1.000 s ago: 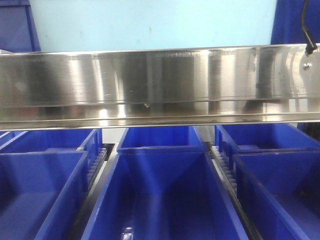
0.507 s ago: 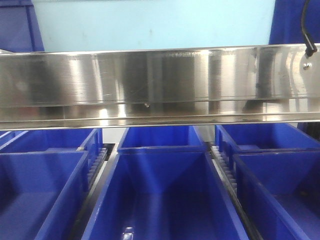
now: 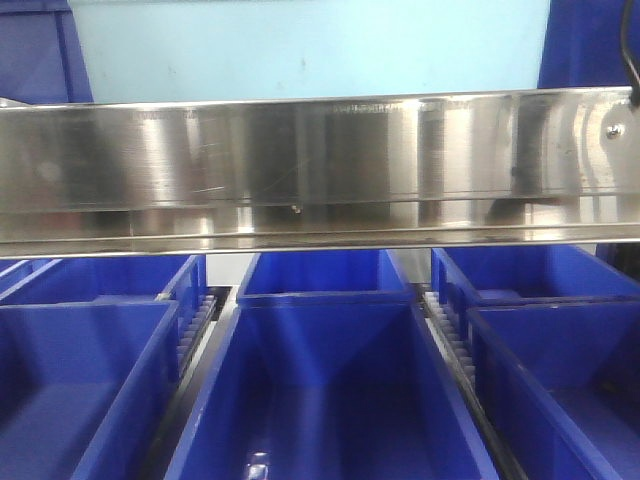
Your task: Move two blue bins to right shelf middle
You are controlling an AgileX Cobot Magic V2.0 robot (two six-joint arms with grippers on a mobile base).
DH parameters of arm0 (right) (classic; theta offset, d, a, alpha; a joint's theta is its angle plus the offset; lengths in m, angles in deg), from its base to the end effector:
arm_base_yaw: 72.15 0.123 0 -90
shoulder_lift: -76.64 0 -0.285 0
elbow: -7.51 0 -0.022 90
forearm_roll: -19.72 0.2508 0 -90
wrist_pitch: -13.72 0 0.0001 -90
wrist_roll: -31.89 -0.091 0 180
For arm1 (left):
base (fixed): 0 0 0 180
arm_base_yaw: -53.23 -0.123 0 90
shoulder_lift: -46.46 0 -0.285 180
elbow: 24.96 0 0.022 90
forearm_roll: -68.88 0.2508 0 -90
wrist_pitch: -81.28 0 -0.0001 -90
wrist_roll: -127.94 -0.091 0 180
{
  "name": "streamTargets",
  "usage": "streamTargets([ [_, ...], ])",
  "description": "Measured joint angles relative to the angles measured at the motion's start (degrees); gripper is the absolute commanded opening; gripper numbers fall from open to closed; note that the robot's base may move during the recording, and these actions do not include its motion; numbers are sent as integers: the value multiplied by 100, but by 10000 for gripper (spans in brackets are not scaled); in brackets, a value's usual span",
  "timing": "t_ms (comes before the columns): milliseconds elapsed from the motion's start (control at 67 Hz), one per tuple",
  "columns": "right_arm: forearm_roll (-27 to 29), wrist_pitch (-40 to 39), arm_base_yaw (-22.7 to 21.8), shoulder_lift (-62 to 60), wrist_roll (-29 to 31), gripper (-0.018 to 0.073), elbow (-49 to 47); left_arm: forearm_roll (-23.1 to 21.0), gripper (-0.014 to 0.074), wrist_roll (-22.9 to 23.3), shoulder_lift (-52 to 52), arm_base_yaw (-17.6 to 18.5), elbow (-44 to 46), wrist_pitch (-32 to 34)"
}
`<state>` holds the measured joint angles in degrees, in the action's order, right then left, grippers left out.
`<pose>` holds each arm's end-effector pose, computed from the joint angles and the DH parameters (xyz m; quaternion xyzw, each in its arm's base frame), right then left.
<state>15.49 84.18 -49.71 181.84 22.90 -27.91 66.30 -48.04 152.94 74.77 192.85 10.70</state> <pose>0.3356 0.1318 0.4356 -0.1098 0.9333 0.0565 0.3371 0.3388 -0.1379 0.4391 0.1431 0.9262 -0.0989 0.3345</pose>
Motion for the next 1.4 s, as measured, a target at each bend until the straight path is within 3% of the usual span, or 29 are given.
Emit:
streamTargets([
  [358, 319, -12, -55, 12, -39, 558, 975, -55, 609, 20, 0, -52, -946, 22],
  [716, 747, -195, -68, 106, -196, 558, 1046, -341, 609, 66, -54, -87, -1477, 211],
  [865, 911, -232, -68, 133, -223, 480, 1046, -513, 568, 66, -54, -87, -1517, 317],
  [1000, 1051, -271, -68, 142, -291, 322, 1049, -621, 437, 66, -54, -87, -1531, 368],
  [1209, 930, -215, -142, 173, -360, 148, 1087, -928, 118, 67, -54, -87, -1531, 383],
  [1358, 837, -106, -155, 182, -350, -162, 1087, -854, -111, 155, -54, -133, -1535, 383],
  [1403, 848, -106, -155, 182, -350, -162, 1087, -854, -111, 155, -54, -146, -1544, 383],
])
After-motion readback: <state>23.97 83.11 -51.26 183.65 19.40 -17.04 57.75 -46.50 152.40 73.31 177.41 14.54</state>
